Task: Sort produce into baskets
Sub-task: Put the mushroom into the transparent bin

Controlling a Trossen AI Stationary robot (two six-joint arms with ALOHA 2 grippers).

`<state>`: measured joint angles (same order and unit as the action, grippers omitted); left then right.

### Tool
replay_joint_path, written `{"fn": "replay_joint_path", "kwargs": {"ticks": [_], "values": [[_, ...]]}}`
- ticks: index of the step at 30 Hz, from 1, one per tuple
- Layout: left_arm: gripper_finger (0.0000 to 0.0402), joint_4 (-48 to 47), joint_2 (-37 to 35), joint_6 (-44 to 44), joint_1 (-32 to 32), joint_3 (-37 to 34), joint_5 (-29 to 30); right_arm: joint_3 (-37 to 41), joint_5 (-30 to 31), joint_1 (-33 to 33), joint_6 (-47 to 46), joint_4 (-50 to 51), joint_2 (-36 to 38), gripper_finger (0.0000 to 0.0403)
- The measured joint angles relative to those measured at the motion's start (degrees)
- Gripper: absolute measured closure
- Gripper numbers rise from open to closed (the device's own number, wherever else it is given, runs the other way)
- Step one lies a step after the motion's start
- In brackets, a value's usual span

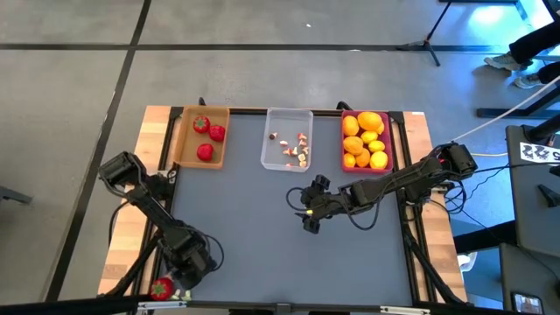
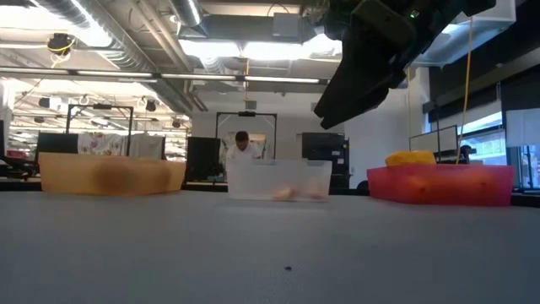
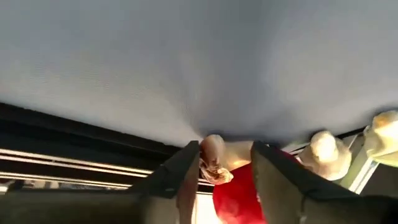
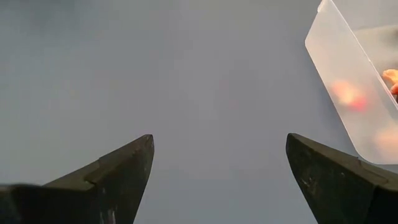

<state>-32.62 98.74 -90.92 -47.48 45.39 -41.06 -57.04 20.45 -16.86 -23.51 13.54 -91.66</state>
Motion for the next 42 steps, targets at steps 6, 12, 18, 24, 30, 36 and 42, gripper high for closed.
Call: {"fn": "replay_joint_path", "kwargs": {"ticks": [6,12,18,24,30,36,42], "values": [[0.0315,-0.15,0.00,2.47,0.00,0.00,0.72,0.00,0.04,0.00,0.00,0.00,0.00,0.0042],[0.0366,-0.18,-0.02,4.59,0.00,0.00,1.84,0.00,0.07,0.00,0.00,0.00,0.00,0.0042],[0.0398,-0.24,-0.04,7.34,0.31,0.00,1.94,0.00,0.09,0.00,0.00,0.00,0.00,0.0042],[0.0393,-2.31,-1.05,12.67,1.36,0.62,3.17,0.00,0.09,0.01,0.00,-0.20,0.00,0.0042],[0.0397,-10.22,-4.87,18.32,4.20,2.44,9.10,0.00,0.11,0.02,-0.06,-0.20,0.00,0.0042],[0.0395,-15.13,-11.19,23.09,8.06,3.95,19.78,0.00,0.11,0.02,-0.11,-0.20,0.00,0.0042],[0.0397,-16.45,-18.23,28.47,12.59,3.98,35.35,0.00,0.98,0.02,-0.19,-0.20,0.00,0.0042]]}}
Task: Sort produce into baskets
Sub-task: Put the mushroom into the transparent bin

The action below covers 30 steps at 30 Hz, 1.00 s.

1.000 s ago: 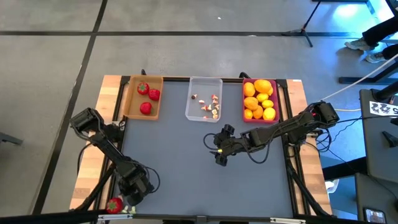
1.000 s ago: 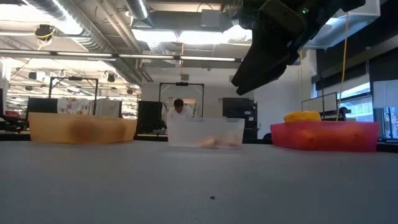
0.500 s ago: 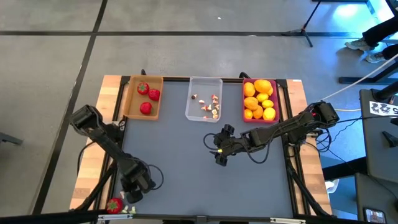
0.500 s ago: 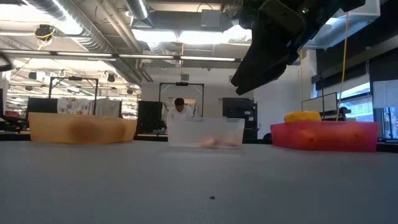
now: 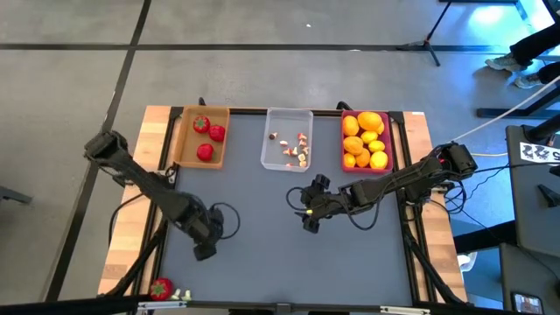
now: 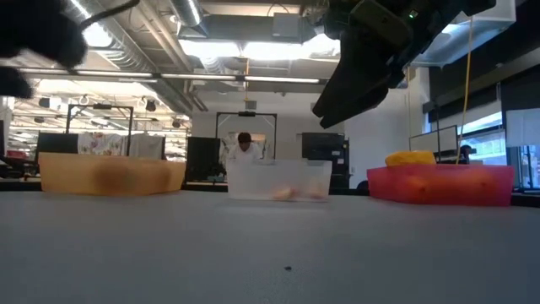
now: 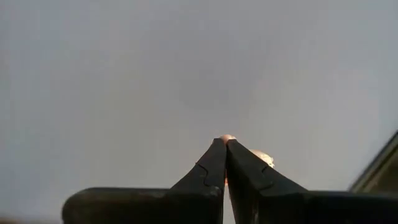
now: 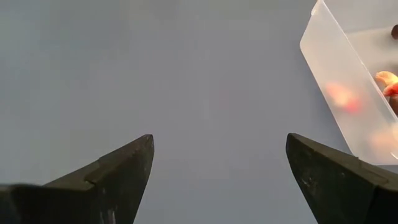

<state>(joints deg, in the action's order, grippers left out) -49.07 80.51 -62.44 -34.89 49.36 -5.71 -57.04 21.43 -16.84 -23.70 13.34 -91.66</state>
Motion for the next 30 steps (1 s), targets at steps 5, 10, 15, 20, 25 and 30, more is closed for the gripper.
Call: {"fn": "replay_joint_path", "kwargs": {"ticks": [5,10,15,20,25,30], "values": [[0.0398,0.08,-4.03,5.91,3.49,0.00,10.53,0.00,0.00,0.00,-0.01,-0.07,0.00,0.0042],[0.0398,0.66,-5.24,11.54,7.81,0.00,19.96,0.00,0.00,0.00,-0.02,-0.26,0.00,0.0042],[0.0398,3.61,-5.20,16.60,12.00,0.00,29.12,0.00,0.00,0.00,-0.02,-0.28,0.00,0.0042],[0.0398,5.60,-5.20,19.69,15.82,0.00,39.94,0.00,0.00,0.00,-0.02,-0.28,0.00,0.0042],[0.0398,11.21,-5.20,22.18,20.46,-0.45,48.88,0.00,0.09,0.00,-0.02,-0.28,0.00,0.0042],[0.0398,23.03,-5.16,27.88,26.47,-3.25,50.00,0.00,0.20,0.00,-0.01,-0.35,0.00,0.0042]]}}
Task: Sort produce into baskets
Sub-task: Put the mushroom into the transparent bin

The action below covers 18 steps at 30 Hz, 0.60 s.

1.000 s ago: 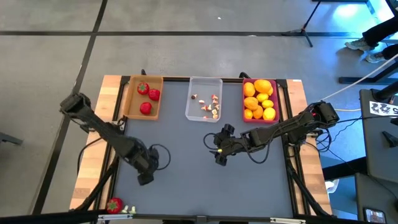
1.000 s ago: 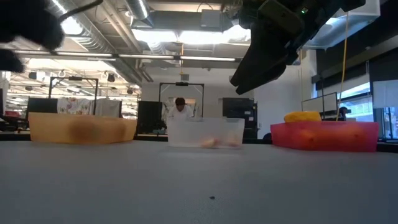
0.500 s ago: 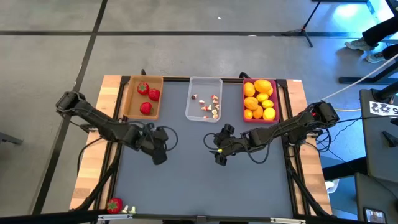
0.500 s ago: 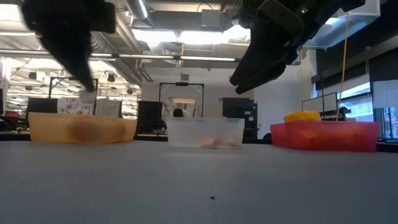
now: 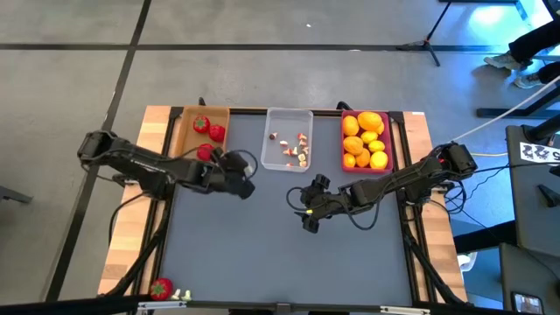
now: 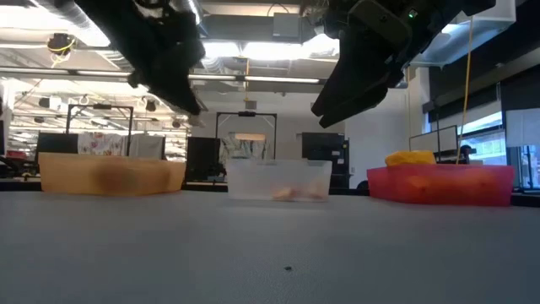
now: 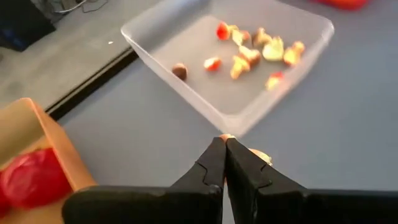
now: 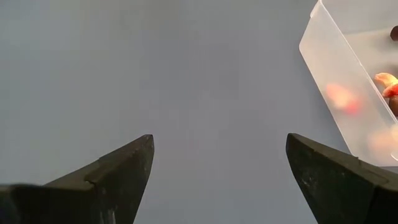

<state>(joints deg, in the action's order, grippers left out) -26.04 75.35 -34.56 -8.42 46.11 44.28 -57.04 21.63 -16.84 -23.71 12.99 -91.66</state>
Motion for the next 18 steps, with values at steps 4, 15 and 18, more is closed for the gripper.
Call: {"fn": "replay_joint_path", "kwargs": {"ticks": [4,15,18], "values": [[0.0398,6.88,0.54,3.30,4.43,-0.90,-0.36,0.00,0.02,0.00,-0.01,-0.11,-0.24,0.0042],[0.0398,24.39,7.48,11.73,13.63,-0.92,-4.71,0.00,0.02,0.00,0.01,0.09,-0.33,0.0043],[0.0398,28.35,10.09,12.09,14.99,-0.97,-4.87,0.00,0.02,0.00,0.01,0.42,-0.33,0.0042]]}}
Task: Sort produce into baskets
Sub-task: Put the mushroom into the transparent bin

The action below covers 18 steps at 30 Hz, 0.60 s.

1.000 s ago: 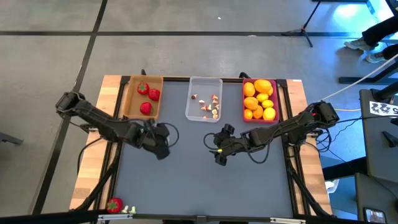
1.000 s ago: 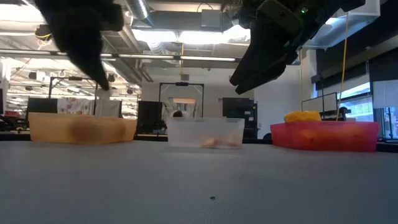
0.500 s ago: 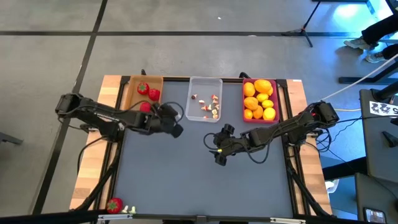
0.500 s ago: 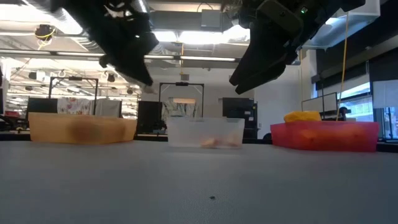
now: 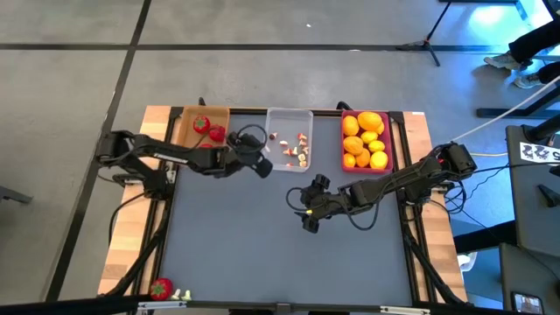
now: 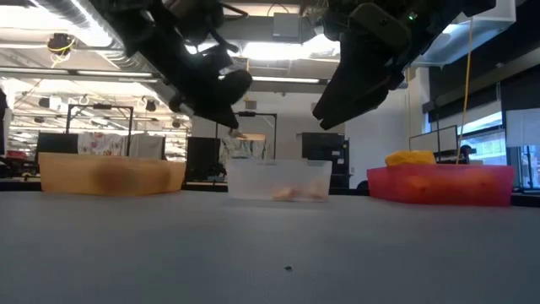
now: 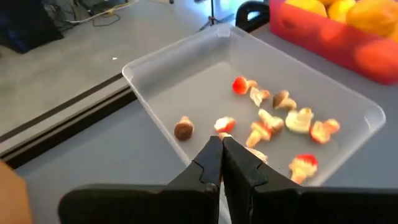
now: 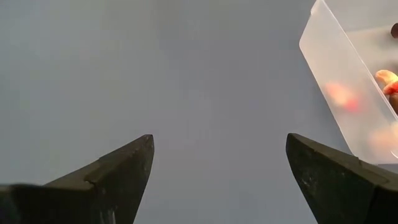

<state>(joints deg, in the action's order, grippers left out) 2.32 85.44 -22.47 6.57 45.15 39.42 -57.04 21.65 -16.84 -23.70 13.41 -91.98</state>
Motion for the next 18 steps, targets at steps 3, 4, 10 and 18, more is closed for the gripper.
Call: {"fn": "replay_joint_path", "kwargs": {"ticks": [3,4,10,18], "values": [[0.0398,4.02,1.99,1.04,0.89,0.00,-0.08,0.46,0.02,0.00,-0.01,-0.46,0.00,0.0042],[0.0396,4.61,2.49,1.40,1.23,0.00,-0.67,0.78,0.00,0.00,-0.07,-0.53,0.00,0.0043],[0.0330,4.81,3.98,1.14,3.43,0.00,-7.17,1.80,-0.18,0.00,-0.42,-2.90,0.01,0.0043],[0.0208,0.75,-1.26,5.03,-0.07,0.02,-11.48,1.90,-0.20,0.00,-0.44,-2.89,0.02,0.0043]]}}
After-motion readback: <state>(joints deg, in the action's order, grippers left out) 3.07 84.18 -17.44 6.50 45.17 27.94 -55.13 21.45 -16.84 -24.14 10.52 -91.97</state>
